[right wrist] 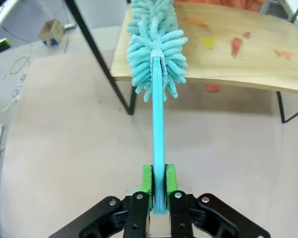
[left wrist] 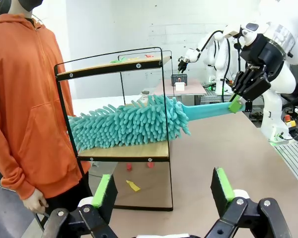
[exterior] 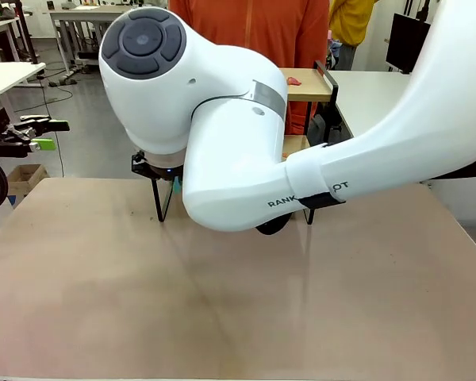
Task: Clean the shelf.
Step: Clean the specific section of the Shelf indicated by the human with the Duster.
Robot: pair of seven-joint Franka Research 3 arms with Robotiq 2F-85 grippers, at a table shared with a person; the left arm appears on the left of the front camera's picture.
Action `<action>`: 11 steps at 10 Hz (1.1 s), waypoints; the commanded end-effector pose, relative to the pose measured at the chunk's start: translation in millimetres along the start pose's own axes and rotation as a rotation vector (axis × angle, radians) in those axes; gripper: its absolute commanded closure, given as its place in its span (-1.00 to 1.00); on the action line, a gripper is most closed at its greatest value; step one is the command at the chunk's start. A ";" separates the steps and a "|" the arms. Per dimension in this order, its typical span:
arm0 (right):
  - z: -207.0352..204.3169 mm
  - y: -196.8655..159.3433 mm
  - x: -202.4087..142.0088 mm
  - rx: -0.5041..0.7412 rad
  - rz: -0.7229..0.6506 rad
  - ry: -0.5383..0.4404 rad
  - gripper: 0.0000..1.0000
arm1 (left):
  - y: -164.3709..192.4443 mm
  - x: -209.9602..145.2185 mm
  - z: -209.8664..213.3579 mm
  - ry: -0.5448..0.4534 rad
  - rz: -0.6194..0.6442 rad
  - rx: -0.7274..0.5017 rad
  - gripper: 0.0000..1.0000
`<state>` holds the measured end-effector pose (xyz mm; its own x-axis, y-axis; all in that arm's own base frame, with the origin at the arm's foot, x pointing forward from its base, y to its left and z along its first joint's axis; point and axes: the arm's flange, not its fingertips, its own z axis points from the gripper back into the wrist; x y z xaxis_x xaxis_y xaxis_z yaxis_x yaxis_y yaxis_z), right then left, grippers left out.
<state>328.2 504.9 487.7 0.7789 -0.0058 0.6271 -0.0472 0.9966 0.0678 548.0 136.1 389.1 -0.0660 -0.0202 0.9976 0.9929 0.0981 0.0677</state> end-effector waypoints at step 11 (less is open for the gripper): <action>-12.8 -186.5 1.7 -0.181 -0.192 0.070 1.00 | -2.0 1.8 -0.2 -0.007 -0.017 -0.003 -1.00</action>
<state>349.1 338.8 464.7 0.7893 -0.1941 0.5825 0.2209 0.9750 0.0254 547.9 136.2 389.1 -0.0661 -0.0202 0.9976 0.9928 0.0983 0.0677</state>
